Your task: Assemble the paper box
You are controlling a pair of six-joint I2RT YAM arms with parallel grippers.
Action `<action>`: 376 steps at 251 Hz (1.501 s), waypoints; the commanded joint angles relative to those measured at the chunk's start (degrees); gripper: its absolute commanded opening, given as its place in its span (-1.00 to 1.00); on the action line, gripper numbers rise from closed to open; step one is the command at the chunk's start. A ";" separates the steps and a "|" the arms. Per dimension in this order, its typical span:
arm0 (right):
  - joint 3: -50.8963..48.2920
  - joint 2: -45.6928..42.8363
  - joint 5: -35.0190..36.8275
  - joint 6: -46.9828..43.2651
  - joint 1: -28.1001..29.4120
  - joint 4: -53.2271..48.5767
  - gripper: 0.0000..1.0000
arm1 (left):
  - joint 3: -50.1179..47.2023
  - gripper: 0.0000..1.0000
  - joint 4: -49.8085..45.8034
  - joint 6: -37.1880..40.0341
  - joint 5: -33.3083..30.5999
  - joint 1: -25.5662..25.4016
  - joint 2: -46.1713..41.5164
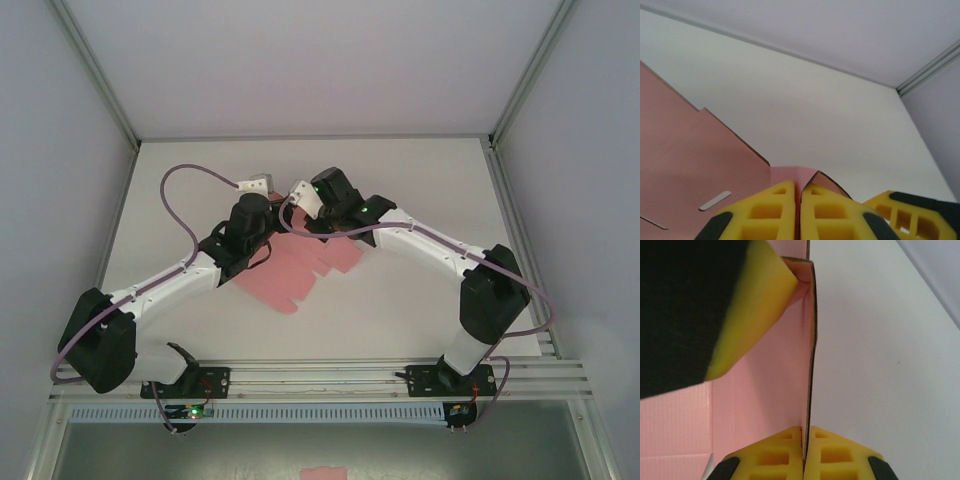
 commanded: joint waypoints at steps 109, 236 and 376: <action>-2.99 -8.70 -11.57 -11.61 -6.41 0.09 -1.00 | 0.59 0.75 -24.14 4.11 -11.41 1.26 -15.68; 2.44 -7.70 -39.77 -20.18 -16.11 -12.81 -1.00 | -6.35 0.94 -12.74 16.49 42.28 23.91 -14.07; 6.09 -4.99 -42.44 -17.71 -16.68 -13.16 -1.00 | -6.99 0.36 -9.14 22.81 48.39 23.84 -10.37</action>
